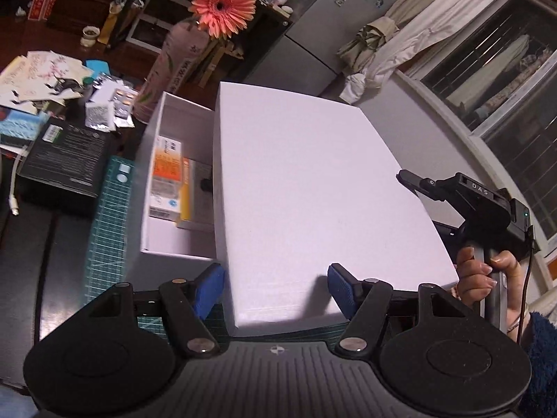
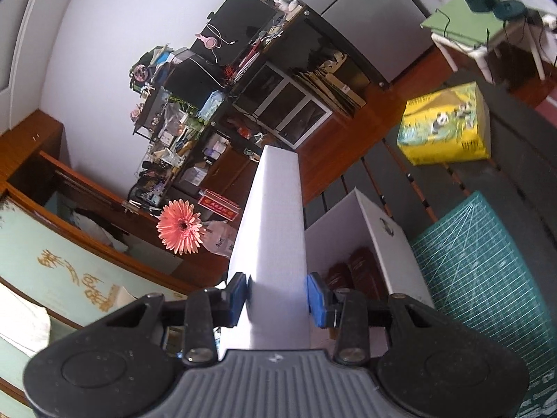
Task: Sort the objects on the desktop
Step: 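Turn the white lid flat and lower it toward the box with the right gripper, then set the white lid down over the box opening with the right gripper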
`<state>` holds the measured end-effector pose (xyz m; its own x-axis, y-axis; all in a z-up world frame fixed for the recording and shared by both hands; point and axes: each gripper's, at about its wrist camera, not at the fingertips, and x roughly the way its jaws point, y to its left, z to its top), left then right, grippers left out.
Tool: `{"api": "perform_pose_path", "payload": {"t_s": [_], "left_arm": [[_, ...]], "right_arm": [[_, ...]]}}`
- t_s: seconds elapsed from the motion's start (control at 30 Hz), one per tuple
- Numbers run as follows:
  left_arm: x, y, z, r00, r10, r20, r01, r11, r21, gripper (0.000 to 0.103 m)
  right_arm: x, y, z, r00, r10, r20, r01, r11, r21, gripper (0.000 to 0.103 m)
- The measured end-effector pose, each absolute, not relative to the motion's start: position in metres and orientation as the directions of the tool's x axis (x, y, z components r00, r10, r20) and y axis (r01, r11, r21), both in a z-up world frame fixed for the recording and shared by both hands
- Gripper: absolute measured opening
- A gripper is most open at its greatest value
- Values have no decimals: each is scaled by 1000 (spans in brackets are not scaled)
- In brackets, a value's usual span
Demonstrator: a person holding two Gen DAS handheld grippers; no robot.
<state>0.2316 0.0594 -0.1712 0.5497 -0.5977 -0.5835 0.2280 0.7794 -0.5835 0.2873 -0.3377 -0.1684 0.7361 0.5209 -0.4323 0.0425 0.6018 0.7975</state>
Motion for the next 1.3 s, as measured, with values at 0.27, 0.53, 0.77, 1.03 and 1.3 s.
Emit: {"api": "perform_pose_path", "payload": {"t_s": [0.27,0.53,0.77,1.03,1.3], "left_arm": [[229,59,-169,571,-548,-612,222,820,-527,65],[224,51,-167,581,-515,-630,236,848,-474,65],[221,49,-167,590,-500,-634,231,857,-460,67],[215,40,-165,622,-463,-632,236,880,-412,66],[215,35,-166,642,-441,-627,237,892,-384,64]], "right_arm": [[286,-332,-192,756,532,-382,36,548,836,37],[276,-335,-216,783,524,-335,33,504,863,37],[275,-337,-224,781,533,-325,28,491,871,37],[277,-335,-230,794,521,-313,3,511,859,37],[285,-337,-237,798,513,-316,15,507,862,37]]}}
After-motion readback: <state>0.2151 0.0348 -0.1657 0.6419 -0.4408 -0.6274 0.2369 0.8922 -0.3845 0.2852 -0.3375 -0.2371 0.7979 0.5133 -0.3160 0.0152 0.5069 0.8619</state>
